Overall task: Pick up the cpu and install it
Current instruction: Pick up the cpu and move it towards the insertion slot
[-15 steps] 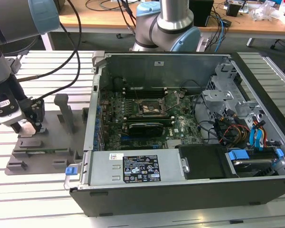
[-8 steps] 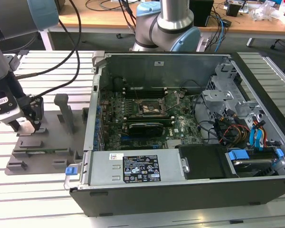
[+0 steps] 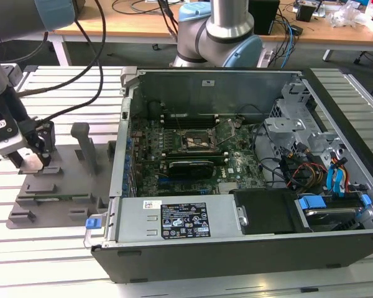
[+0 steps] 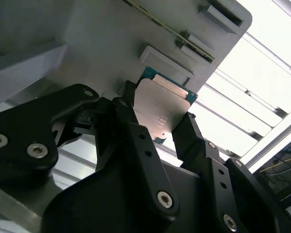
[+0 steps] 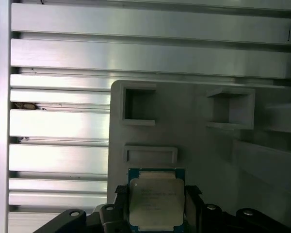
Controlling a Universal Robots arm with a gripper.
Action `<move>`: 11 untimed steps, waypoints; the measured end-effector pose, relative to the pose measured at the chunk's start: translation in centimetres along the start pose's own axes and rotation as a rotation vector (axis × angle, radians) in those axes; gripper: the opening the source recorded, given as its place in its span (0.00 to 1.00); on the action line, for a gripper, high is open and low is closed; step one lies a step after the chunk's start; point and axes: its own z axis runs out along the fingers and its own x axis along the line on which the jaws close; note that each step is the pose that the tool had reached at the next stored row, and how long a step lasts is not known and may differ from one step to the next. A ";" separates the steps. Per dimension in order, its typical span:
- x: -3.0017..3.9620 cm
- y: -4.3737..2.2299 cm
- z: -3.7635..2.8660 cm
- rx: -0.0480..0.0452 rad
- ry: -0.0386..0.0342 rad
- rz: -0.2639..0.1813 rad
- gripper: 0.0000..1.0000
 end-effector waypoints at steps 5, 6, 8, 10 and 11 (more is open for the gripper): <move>-0.02 0.03 -0.79 0.0000 -0.0001 0.000 0.55; -0.02 0.03 -0.87 0.0000 0.0000 0.000 0.55; -0.03 0.04 -1.09 0.0000 -0.0001 0.000 0.55; -0.04 0.06 -1.31 0.0000 0.0000 0.000 0.55; -0.04 0.07 -1.39 0.0000 0.0000 0.000 0.55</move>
